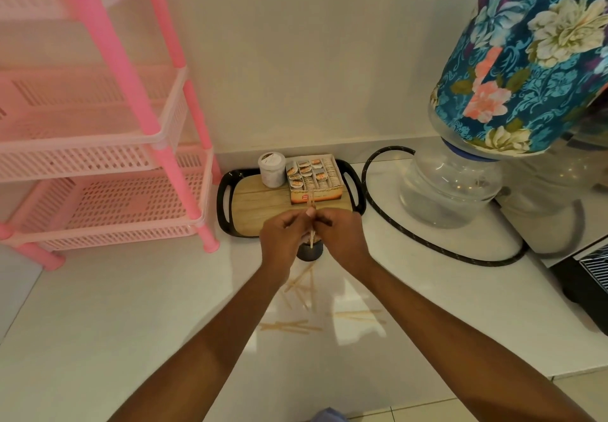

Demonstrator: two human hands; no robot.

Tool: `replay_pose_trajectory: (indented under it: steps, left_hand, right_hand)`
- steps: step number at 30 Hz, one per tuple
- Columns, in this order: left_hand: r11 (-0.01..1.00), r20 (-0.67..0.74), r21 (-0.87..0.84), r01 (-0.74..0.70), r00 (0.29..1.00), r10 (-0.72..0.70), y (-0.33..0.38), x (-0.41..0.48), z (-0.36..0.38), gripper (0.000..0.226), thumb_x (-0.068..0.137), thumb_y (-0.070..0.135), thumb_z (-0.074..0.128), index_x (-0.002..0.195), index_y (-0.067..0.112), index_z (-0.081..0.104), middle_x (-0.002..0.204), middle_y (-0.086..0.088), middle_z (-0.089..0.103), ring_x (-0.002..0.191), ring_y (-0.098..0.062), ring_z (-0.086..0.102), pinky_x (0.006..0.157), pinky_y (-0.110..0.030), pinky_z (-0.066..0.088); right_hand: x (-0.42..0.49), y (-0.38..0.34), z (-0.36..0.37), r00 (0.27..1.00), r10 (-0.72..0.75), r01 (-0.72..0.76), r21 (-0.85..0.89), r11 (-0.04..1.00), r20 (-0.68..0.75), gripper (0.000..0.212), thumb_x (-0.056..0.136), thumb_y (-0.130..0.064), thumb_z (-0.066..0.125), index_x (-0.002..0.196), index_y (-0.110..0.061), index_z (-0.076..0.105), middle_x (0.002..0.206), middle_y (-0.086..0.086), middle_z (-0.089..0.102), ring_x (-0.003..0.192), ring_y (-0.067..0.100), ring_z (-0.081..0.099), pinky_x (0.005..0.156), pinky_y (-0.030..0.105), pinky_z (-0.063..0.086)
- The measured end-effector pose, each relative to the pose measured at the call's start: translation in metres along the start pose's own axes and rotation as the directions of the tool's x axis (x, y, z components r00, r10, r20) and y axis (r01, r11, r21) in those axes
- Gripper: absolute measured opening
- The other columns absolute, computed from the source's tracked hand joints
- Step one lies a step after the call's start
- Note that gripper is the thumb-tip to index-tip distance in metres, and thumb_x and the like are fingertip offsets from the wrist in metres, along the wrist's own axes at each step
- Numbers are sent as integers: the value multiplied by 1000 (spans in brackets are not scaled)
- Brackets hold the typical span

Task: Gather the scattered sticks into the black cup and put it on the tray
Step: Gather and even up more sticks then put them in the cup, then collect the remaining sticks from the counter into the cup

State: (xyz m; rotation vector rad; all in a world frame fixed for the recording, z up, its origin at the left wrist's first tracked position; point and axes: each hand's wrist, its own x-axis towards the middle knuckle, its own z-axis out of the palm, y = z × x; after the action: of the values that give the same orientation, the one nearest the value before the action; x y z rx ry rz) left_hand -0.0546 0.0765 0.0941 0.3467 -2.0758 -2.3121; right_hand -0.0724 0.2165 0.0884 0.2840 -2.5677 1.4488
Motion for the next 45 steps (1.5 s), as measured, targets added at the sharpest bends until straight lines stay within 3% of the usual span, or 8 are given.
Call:
replay_pose_trajectory:
  steps: [7,15,25,28,31,34,38,45]
  left_hand:
    - [999,-16,30,-14,1000,15,13,33,8,22,91,32,82,107,17,83,92,-6,83,92,-24,81,87,-47,67]
    - [952,-43,304,-42,997,58,-22,40,-3,13,91,43,79,103,38,82,93,16,81,91,-3,76,92,-41,65]
    - [925,-42,378,17,999,-1,-54,34,-44,11,96,20,73,104,19,80,97,-3,80,95,-30,76,86,-49,65]
    - [732,155,681,-26,982,-109,-67,26,-72,46,88,31,82,130,18,70,130,-5,70,123,-29,66,105,-43,55]
    - [353,348,912,-209,852,-392,-85,13,-94,126,68,60,90,166,22,21,174,-8,20,160,-32,19,127,-51,29]
    - [49,392,903,-427,774,-497,-107,0,-108,161,53,74,90,165,28,-17,174,-10,-22,163,-36,-13,131,-57,13]
    - [6,414,893,-451,815,-406,-115,-5,-109,156,57,66,91,165,32,-16,176,-9,-16,163,-36,-6,129,-55,20]
    - [61,427,903,-424,879,-213,-105,0,-101,99,85,46,81,165,28,25,176,1,14,155,-27,31,115,-47,47]
  right_hand:
    - [31,6,6,997,-13,10,-50,999,-73,15,100,-21,69,104,-17,82,87,-8,79,75,-10,67,71,4,50]
    - [25,26,9,998,58,-55,-84,995,32,14,97,-13,70,97,-18,83,81,-8,78,75,5,72,68,22,58]
    - [14,51,-12,969,246,-244,-139,960,-1,14,94,-9,75,106,-12,80,91,-5,77,82,3,71,82,29,60]
    - [-6,67,-23,918,351,-287,-303,909,183,21,86,-21,85,104,-15,79,90,-9,71,81,6,68,81,33,58]
    - [-31,80,-31,722,486,-196,-528,826,492,57,71,-36,95,119,-17,69,107,-1,66,98,20,67,87,36,55]
    - [-56,89,-29,546,571,42,-701,712,613,83,59,-46,98,125,-19,56,121,3,60,108,24,61,85,36,50]
    - [-78,95,-20,615,495,223,-738,637,614,80,60,-36,97,123,-17,52,118,3,58,106,26,61,81,36,50]
    - [-86,88,-9,763,314,156,-632,759,565,22,91,-4,67,107,-18,73,107,4,70,98,26,68,79,27,47]
